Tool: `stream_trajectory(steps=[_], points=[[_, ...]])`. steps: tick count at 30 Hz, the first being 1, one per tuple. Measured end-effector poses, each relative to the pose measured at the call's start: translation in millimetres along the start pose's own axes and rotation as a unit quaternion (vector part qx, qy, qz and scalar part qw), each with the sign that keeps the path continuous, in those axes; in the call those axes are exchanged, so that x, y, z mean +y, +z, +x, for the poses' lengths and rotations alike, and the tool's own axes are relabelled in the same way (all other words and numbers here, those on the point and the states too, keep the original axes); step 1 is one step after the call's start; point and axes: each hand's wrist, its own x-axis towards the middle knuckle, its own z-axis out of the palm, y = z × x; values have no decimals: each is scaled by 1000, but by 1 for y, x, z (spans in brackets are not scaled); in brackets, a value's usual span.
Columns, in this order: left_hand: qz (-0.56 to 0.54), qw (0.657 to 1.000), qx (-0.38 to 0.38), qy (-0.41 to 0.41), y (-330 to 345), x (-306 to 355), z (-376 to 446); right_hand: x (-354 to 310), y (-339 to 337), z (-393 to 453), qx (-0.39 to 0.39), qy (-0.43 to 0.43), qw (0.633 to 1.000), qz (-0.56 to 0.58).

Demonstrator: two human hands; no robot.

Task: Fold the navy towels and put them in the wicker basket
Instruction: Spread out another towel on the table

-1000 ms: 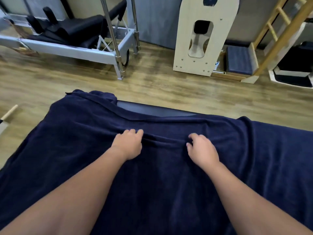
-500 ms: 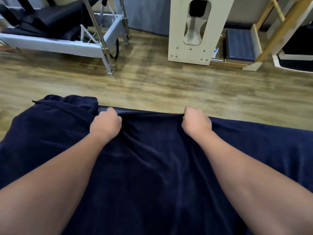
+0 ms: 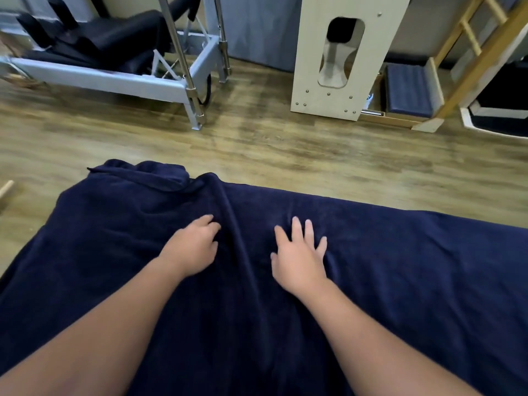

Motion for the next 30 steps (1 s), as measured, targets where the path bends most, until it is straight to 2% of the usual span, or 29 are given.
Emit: stream_trajectory(steps=[3,8,12,15,18,20,24,27,29,30], points=[[35,996,75,44,3,-21,-26,-22,16,-31,-29,1,999,-19],[80,983,156,51,-11,-90,-62,-70,30,-71,-59,13,998,-21],[80,979,184,-22,-29,-161,-98,-127,35,-90,-50,26,998,-6],[62,982,120,-130,-44,-204,-120,-176,44,-102,-50,5,999,-5],[-34,972,50,-226,-52,-242,-132,-228,55,-117,-74,-42,996,3],[-106,965,28,-239,-55,-265,-136,-262,63,-126,-95,-81,992,18],[-194,953,43,-226,-60,-291,-143,-317,75,-141,-111,-154,981,45],[-289,932,87,-199,-67,-294,-147,-346,77,-147,-78,-202,975,56],[-370,915,62,-147,-75,-286,-147,-362,73,-149,-55,-239,967,70],[-414,902,22,-121,-79,-281,-148,-370,69,-151,-63,-257,961,79]])
